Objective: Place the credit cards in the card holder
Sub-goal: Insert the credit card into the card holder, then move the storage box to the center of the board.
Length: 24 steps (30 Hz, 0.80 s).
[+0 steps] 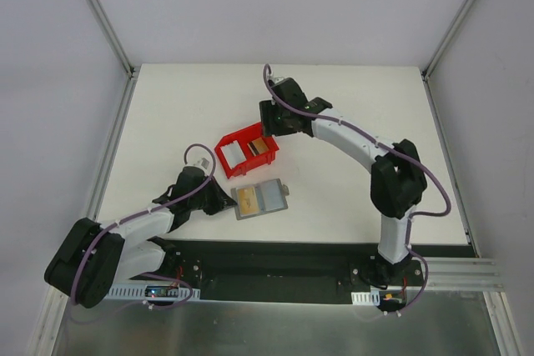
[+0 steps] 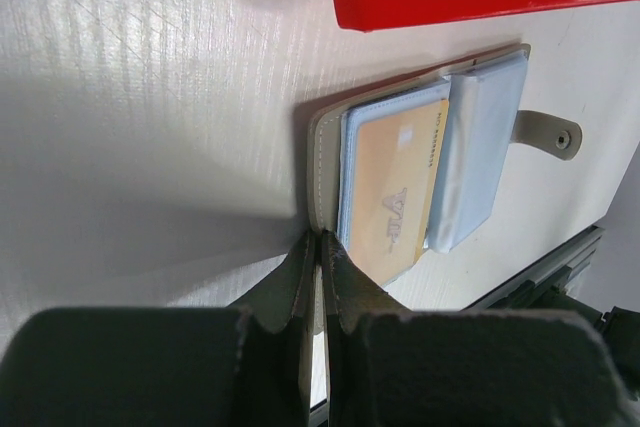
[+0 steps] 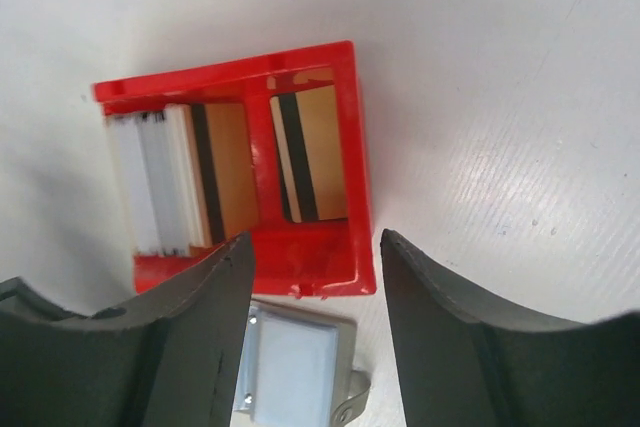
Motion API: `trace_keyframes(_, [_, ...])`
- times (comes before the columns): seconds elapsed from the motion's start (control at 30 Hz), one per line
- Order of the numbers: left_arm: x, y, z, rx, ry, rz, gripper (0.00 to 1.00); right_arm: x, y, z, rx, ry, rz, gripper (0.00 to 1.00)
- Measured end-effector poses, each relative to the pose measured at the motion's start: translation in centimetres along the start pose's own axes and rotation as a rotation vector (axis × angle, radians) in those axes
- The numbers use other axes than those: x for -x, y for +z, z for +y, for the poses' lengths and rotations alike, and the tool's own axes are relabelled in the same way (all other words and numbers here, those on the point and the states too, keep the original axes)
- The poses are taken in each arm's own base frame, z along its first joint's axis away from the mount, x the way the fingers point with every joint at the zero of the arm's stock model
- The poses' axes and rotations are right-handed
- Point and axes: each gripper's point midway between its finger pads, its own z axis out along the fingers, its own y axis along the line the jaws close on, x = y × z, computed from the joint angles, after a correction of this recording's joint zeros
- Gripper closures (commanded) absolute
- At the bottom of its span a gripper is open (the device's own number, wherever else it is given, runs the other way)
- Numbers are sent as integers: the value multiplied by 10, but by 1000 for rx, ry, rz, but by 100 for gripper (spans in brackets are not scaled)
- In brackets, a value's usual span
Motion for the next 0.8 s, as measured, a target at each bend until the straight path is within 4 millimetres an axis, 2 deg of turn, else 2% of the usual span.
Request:
trace_keyframes(0.17, [-1, -2, 1, 5, -1, 3, 100, -27, 37, -14, -25, -20, 113, 48])
trace_keyframes(0.27, [-2, -2, 1, 6, -1, 4, 100, -39, 48, -20, -29, -31, 160, 54])
trace_keyframes(0.47, [-2, -3, 2, 8, -1, 6, 100, -42, 51, -25, -35, -62, 171, 69])
trace_keyframes(0.57, [-2, -3, 2, 9, -1, 7, 100, -40, 52, -31, -57, -77, 164, 73])
trace_keyframes(0.63, [-2, -3, 2, 9, 0, 7, 100, -39, 52, -34, -64, -88, 160, 80])
trace_keyframes(0.8, [-2, -3, 2, 9, 0, 7, 100, -41, 51, -41, -83, -114, 151, 81])
